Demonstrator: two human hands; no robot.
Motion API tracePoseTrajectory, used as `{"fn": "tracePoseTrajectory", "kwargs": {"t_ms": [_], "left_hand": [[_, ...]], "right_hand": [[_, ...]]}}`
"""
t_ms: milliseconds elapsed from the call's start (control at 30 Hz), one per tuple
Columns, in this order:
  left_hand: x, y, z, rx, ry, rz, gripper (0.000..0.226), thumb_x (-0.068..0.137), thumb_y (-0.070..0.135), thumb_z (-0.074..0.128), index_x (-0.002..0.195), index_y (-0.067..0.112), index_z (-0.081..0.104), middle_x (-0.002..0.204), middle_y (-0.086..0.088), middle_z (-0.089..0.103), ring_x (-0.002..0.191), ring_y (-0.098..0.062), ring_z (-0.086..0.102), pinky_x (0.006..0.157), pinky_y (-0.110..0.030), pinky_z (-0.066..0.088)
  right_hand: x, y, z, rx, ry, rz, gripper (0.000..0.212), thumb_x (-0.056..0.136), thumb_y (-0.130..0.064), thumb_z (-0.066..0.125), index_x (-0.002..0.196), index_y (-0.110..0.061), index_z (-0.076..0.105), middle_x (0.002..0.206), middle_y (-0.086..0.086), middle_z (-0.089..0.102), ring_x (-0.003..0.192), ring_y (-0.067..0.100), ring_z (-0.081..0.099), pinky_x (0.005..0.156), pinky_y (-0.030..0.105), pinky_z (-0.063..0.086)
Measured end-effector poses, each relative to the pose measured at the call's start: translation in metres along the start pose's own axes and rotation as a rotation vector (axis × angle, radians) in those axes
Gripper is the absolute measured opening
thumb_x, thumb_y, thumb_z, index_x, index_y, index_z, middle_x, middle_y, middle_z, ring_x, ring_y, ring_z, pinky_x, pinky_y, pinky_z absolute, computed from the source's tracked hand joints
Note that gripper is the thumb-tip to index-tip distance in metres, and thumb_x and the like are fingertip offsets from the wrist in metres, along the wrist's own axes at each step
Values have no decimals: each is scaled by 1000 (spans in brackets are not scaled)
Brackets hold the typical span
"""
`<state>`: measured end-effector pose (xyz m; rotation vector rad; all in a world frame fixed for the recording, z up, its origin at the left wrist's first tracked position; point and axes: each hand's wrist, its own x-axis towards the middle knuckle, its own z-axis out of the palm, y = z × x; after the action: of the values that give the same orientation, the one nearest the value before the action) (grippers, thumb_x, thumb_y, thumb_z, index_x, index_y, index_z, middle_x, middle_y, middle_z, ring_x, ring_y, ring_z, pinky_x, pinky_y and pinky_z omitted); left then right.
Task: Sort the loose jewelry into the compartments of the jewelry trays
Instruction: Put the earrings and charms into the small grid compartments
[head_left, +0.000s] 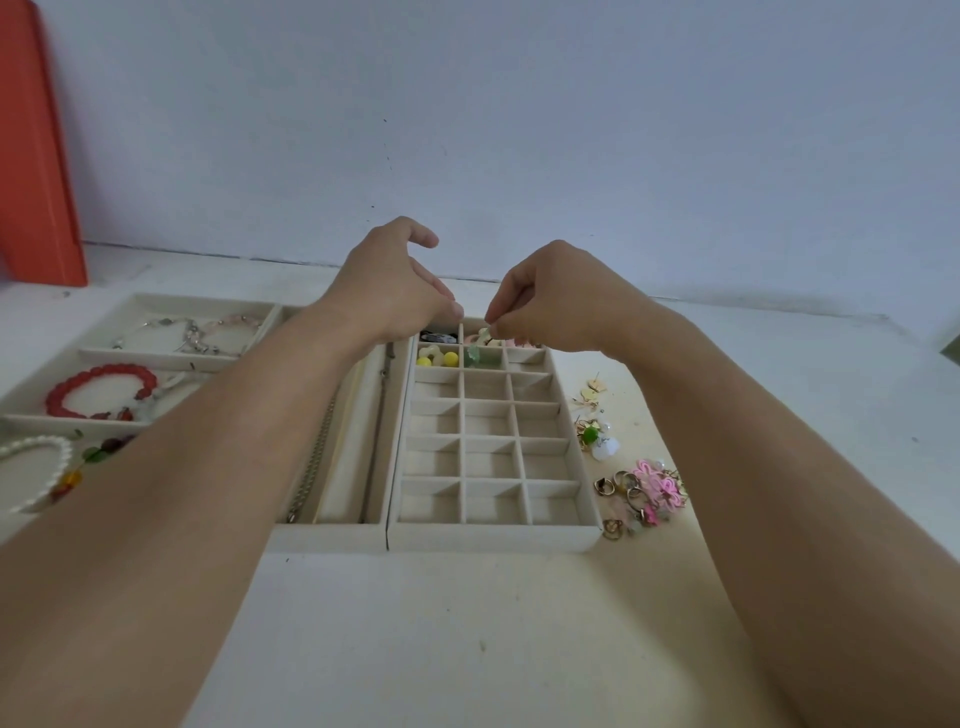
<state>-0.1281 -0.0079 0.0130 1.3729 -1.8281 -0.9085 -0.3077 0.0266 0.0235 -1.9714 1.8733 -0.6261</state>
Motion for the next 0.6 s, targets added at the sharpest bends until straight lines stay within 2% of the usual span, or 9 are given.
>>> {"fn": "tracePoseTrajectory", "kwargs": {"t_ms": [100,233,367,500,600], "left_hand": [[0,0,0,-5,-4,-8,72,74,14,87,135,21,50,90,6,76,97,-10,68,80,-26,47],[-1,1,0,-9,-8,-10,69,75,16,87,134,21,52,92,5,76,99,-12,67,84,-29,48],[0,0,1,-12,-8,-8,66,76,19,87,132,22,53,92,5,75,94,-10,68,72,-24,46],[1,-2,1,-12,-9,-14,62,76,22,87,129,24,55,93,3,74,91,-11,68,69,-25,45],[2,-3,1,-6,-8,-13,62,76,23,87,128,24,55,92,3,73,91,-9,66,69,-23,44]], "right_hand": [[2,2,3,-6,-34,28,10,78,-18,79,72,-26,77,73,-6,76,73,13,74,66,28,61],[3,6,8,-24,-73,69,7,78,-17,79,75,-23,78,72,-3,76,73,15,75,55,25,54],[3,7,10,-41,-92,78,8,78,-18,80,75,-26,79,76,-1,77,76,17,74,67,30,61],[4,8,11,-102,-98,98,9,78,-22,81,74,-30,80,70,-10,74,69,12,71,53,19,48],[4,10,12,-145,-127,105,9,80,-23,80,75,-31,79,74,-8,73,67,9,65,56,20,47]]}}
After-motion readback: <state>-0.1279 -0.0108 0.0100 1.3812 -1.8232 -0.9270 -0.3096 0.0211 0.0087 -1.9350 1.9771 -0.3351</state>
